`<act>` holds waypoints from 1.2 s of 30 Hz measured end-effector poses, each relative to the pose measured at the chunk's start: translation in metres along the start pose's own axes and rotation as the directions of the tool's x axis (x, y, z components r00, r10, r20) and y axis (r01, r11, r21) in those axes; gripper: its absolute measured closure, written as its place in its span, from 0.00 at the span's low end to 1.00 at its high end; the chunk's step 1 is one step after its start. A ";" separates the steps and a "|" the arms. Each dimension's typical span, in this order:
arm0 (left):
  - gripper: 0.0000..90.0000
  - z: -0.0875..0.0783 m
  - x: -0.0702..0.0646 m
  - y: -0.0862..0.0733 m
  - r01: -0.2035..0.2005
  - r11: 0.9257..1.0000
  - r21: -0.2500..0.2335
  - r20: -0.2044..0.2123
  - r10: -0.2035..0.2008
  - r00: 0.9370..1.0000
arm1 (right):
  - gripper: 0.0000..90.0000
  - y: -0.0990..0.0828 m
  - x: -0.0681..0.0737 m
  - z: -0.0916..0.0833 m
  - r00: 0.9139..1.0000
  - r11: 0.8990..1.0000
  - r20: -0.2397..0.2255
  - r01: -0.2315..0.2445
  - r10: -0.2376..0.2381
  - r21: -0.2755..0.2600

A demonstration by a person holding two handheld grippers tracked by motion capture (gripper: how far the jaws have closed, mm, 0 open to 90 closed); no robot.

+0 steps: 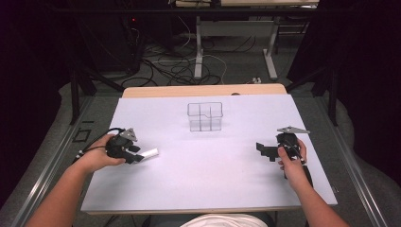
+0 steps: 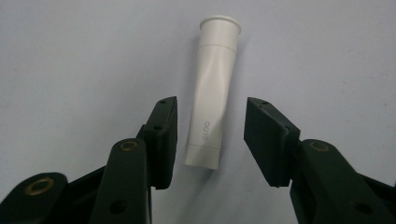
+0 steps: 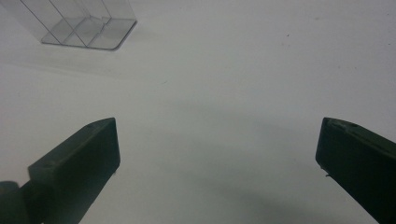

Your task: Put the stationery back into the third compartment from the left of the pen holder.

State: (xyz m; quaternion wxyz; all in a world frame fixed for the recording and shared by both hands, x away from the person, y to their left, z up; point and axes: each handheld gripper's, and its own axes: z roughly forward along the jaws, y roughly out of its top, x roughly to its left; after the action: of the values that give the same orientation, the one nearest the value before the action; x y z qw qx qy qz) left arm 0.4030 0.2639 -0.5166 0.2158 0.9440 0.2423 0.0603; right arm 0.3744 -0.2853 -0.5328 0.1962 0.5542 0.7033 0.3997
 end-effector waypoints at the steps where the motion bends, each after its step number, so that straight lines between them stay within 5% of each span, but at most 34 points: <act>1: 0.63 0.002 0.000 0.000 0.001 1.000 0.003 -0.001 -0.001 1.000 | 0.00 0.000 0.000 0.000 1.000 1.000 0.000 -0.002 0.002 0.000; 8: 0.65 0.010 0.000 -0.003 -0.002 0.999 0.033 -0.001 0.002 1.000 | 0.00 0.000 0.000 0.001 1.000 1.000 0.001 0.002 -0.002 0.004; 36: 0.79 0.013 -0.001 0.000 -0.116 0.989 0.087 -0.017 0.118 0.993 | 0.00 -0.001 0.000 0.002 1.000 1.000 -0.001 0.002 -0.002 0.007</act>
State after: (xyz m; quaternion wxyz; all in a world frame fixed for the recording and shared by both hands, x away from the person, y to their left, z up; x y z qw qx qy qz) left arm 0.4052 0.2583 -0.5286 0.1687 0.9642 0.1910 0.0727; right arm 0.3750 -0.2845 -0.5343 0.1944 0.5541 0.7051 0.3975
